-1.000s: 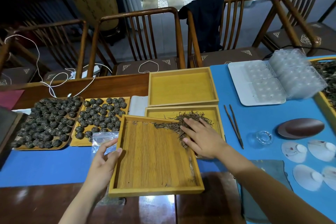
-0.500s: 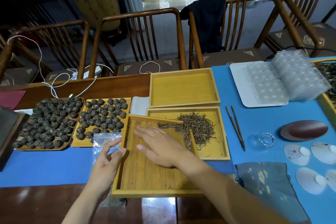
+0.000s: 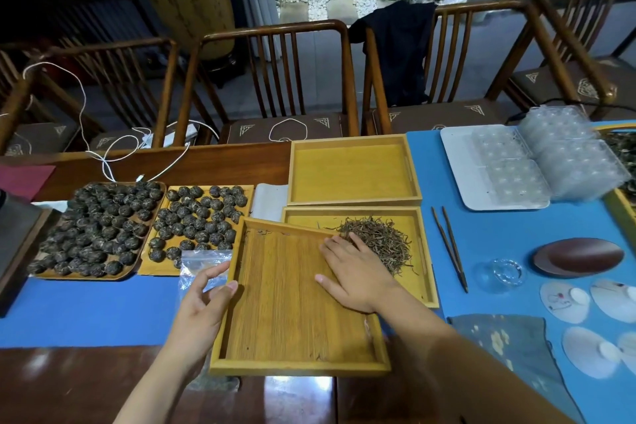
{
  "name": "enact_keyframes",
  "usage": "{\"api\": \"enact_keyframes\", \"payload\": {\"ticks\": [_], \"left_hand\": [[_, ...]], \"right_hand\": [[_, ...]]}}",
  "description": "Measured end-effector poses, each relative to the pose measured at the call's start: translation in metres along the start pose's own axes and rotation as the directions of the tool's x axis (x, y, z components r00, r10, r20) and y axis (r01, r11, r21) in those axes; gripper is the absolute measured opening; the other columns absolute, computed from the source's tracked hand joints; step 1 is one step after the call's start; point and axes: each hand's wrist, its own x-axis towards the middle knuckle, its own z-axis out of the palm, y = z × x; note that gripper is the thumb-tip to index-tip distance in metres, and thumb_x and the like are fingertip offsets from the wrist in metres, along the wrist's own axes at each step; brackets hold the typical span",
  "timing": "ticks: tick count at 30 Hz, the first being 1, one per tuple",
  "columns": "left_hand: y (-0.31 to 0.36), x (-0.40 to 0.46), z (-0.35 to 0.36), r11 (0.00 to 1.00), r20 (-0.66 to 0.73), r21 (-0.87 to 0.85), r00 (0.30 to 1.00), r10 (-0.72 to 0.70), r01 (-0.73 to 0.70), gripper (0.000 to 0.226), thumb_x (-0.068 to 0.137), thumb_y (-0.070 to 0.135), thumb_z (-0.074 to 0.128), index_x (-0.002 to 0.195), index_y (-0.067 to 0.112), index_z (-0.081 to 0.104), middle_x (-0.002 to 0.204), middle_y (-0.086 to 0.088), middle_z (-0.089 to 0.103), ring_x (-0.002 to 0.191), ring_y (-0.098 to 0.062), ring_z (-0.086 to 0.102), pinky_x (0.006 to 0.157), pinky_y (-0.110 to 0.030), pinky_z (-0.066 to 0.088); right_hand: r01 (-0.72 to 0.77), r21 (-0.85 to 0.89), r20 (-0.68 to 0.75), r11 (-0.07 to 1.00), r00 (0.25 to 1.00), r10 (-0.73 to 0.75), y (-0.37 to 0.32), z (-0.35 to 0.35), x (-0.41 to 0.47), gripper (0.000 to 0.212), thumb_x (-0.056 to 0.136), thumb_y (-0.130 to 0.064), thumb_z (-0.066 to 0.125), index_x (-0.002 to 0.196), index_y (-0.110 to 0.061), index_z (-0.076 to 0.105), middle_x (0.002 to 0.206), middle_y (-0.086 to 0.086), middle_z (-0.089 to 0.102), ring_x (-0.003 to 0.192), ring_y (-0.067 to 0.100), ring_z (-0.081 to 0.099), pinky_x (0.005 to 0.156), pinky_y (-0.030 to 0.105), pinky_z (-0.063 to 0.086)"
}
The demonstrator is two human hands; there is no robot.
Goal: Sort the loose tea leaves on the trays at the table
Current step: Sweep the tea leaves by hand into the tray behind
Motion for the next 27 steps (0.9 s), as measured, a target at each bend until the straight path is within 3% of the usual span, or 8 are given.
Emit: {"api": "enact_keyframes", "payload": {"ticks": [2,5,9,12,19,23,27], "left_hand": [[0.000,0.000,-0.002,1.000,-0.001,0.008,1.000,0.002,-0.002,0.025,0.095,0.022,0.055,0.119,0.029,0.056,0.082,-0.006,0.076,0.083,-0.032,0.071,0.079,-0.050,0.055],[0.001,0.001,-0.002,1.000,0.002,0.002,1.000,-0.004,0.004,0.026,0.095,0.024,0.055,0.120,0.029,0.055,0.082,-0.007,0.076,0.083,-0.033,0.071,0.076,-0.046,0.055],[0.000,0.001,-0.002,1.000,-0.013,0.000,1.000,-0.006,0.006,0.025,0.094,0.026,0.056,0.118,0.032,0.056,0.084,-0.007,0.075,0.087,-0.034,0.069,0.085,-0.053,0.053],[-0.001,0.002,-0.001,1.000,-0.008,0.003,1.000,0.002,-0.002,0.025,0.094,0.026,0.056,0.119,0.031,0.055,0.080,-0.002,0.076,0.083,-0.029,0.071,0.075,-0.045,0.055],[-0.002,0.006,-0.002,1.000,-0.020,-0.010,1.000,0.002,-0.002,0.028,0.094,0.026,0.057,0.121,0.031,0.056,0.093,-0.012,0.075,0.083,-0.031,0.072,0.076,-0.048,0.056],[0.000,0.006,-0.004,0.999,-0.026,0.030,1.000,0.013,-0.013,0.029,0.094,0.027,0.057,0.123,0.031,0.055,0.098,-0.014,0.072,0.092,-0.033,0.069,0.090,-0.056,0.050],[-0.001,0.006,-0.005,0.999,-0.002,0.052,1.000,0.013,-0.013,0.025,0.094,0.027,0.056,0.118,0.034,0.056,0.094,-0.010,0.074,0.083,-0.028,0.071,0.074,-0.044,0.054]], "right_hand": [[0.017,-0.042,0.002,0.999,1.000,-0.017,0.010,-0.001,-0.006,0.076,0.092,-0.060,0.006,0.148,-0.010,0.023,0.156,0.009,0.025,0.146,0.023,0.012,0.119,0.044,-0.001],[0.011,-0.060,-0.002,0.998,1.000,-0.011,0.025,-0.005,-0.011,0.076,0.093,-0.059,0.005,0.144,-0.011,0.034,0.155,0.007,0.027,0.146,0.023,0.013,0.119,0.043,0.000],[-0.060,-0.006,-0.013,0.998,0.998,0.060,0.040,-0.011,-0.021,0.068,0.094,-0.056,0.009,0.141,-0.017,0.042,0.155,0.005,0.029,0.145,0.027,0.017,0.118,0.045,0.005],[-0.104,0.070,-0.060,0.992,0.992,0.108,0.044,-0.013,-0.031,0.062,0.096,-0.053,0.014,0.142,-0.020,0.040,0.155,0.004,0.031,0.144,0.027,0.019,0.118,0.044,0.009],[0.185,0.064,-0.034,0.981,0.983,-0.183,0.032,-0.012,-0.054,0.055,0.096,-0.047,0.027,0.136,-0.017,0.049,0.144,0.004,0.048,0.137,0.020,0.036,0.117,0.038,0.015],[0.180,-0.028,0.001,0.983,0.984,-0.180,0.034,-0.008,-0.051,0.059,0.097,-0.048,0.021,0.141,-0.014,0.042,0.149,0.004,0.042,0.141,0.020,0.029,0.117,0.038,0.001],[0.147,-0.144,0.060,0.979,0.988,-0.140,0.041,-0.004,-0.045,0.074,0.093,-0.056,0.005,0.148,-0.011,0.027,0.156,0.007,0.026,0.146,0.021,0.013,0.116,0.041,-0.011]]}}
